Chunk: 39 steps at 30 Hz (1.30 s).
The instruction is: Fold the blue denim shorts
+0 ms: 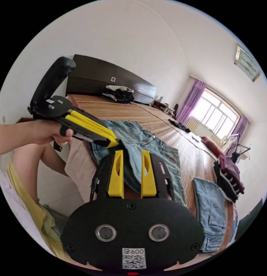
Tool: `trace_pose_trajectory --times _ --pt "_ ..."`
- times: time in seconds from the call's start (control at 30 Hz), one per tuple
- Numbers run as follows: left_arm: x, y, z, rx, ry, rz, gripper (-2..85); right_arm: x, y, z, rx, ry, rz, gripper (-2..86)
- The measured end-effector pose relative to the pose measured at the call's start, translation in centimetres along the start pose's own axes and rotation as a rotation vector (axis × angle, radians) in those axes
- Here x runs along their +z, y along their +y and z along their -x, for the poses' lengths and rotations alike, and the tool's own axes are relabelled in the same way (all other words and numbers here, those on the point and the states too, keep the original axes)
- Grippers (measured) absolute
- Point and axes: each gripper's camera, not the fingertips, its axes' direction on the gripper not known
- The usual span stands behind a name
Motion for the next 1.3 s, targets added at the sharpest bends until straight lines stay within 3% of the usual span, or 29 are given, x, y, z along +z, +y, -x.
trace_pose_trajectory --times 0.13,0.2,0.3,0.4,0.63,0.73,0.83,0.87,0.93,1.0,1.13,1.3 --pt "-1.1 1.0 -1.7 -0.079 0.036 -0.046 3.4 5.3 3.4 4.4 -0.122 0.044 0.135 1.2" --pt "-1.2 1.5 -2.4 -0.066 0.038 -0.053 3.3 12.0 7.3 5.8 -0.177 0.264 0.429 0.0" --pt "-1.8 2.5 -4.8 0.03 -0.007 -0.059 3.2 18.1 15.5 6.4 -0.365 0.509 0.648 -0.5" --pt "-1.9 4.0 -6.2 0.023 0.006 -0.059 3.2 19.6 21.8 5.4 -0.487 0.61 0.644 -0.8" --pt "-0.9 5.0 -11.7 0.046 0.06 -0.093 3.4 19.0 25.2 5.0 -0.785 0.805 0.527 -0.8" --pt "-1.1 4.1 -14.3 0.032 0.057 -0.11 3.8 19.6 25.5 3.5 -0.652 0.659 0.611 -0.8" --pt "3.1 5.2 -16.7 0.051 0.093 0.037 5.0 21.0 27.1 1.8 -0.421 0.428 0.714 -0.8" --pt "3.7 5.9 -16.7 0.018 0.102 0.036 5.5 21.8 27.8 0.6 -0.297 0.445 0.734 -0.8" --pt "2.8 8.2 -16.1 -0.144 0.224 -0.158 8.2 22.9 29.3 -0.7 -0.167 0.454 0.802 -0.8" --pt "1.8 8.8 -17.0 -0.145 0.23 -0.195 9.7 21.5 29.7 -0.5 -0.088 0.423 0.734 -0.7" --pt "-2.0 9.3 -19.3 0.027 0.08 -0.182 10.8 20.0 29.9 -0.3 0.011 0.437 0.784 -0.7" --pt "-7.1 11.0 -12.1 -0.181 -0.11 -0.305 11.1 14.0 25.4 0.1 0.145 0.581 0.605 -0.8"
